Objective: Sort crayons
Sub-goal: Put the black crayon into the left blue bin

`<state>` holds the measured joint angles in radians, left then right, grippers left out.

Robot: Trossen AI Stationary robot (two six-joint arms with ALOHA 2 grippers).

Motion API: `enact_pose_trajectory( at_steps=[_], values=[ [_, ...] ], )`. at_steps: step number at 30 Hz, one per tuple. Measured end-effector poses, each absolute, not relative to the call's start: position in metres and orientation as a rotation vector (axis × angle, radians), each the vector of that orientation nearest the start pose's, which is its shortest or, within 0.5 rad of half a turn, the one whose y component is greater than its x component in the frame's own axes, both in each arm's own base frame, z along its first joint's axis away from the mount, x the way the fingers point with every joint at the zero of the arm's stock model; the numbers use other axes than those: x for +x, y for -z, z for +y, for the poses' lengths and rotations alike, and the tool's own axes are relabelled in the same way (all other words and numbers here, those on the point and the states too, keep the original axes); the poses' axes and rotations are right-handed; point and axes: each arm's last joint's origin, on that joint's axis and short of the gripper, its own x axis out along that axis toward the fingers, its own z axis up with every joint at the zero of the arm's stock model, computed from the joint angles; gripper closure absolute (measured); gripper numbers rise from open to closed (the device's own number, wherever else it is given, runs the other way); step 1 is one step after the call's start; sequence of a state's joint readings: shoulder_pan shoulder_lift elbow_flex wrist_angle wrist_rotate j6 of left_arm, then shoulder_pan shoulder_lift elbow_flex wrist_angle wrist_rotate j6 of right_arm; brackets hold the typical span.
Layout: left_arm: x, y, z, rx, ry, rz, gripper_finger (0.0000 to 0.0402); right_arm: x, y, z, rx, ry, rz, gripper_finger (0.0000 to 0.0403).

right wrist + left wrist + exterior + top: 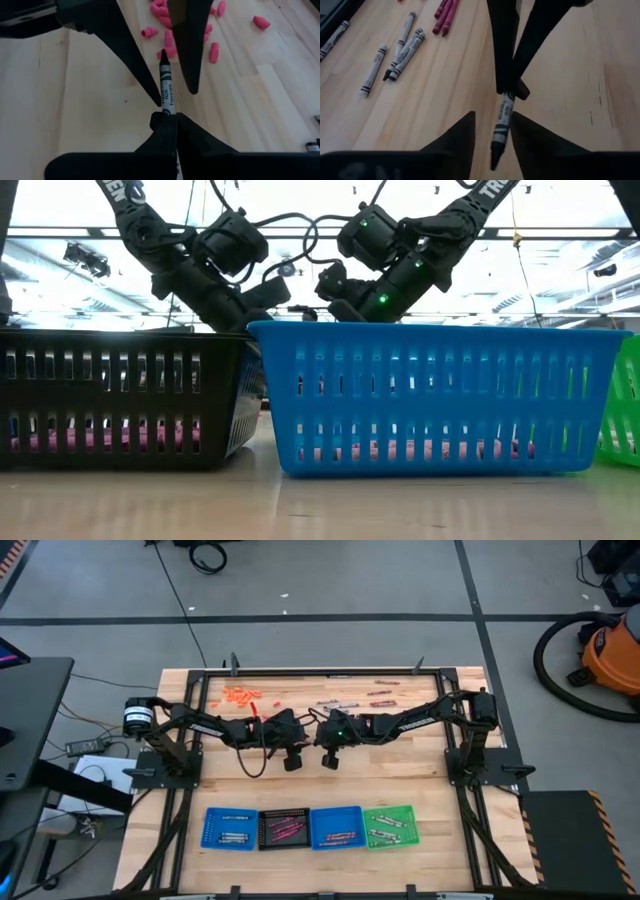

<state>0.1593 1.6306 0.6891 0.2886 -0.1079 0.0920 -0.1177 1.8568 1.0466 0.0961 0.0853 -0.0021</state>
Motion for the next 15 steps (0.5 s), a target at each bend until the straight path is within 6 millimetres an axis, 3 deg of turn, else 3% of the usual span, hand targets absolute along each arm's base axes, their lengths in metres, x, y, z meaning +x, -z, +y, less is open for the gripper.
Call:
enact_pose_trajectory(
  at_steps=[9,15],
  values=[
    [0.3,-0.144,0.05,0.038,-0.181,0.683,0.0376,0.378,-0.158,-0.045,0.032,0.189,0.706,0.0389],
    [0.291,-0.141,0.048,-0.003,-0.161,0.789,0.0381,0.364,-0.187,-0.037,0.014,0.227,0.713,0.0361]
  ],
)
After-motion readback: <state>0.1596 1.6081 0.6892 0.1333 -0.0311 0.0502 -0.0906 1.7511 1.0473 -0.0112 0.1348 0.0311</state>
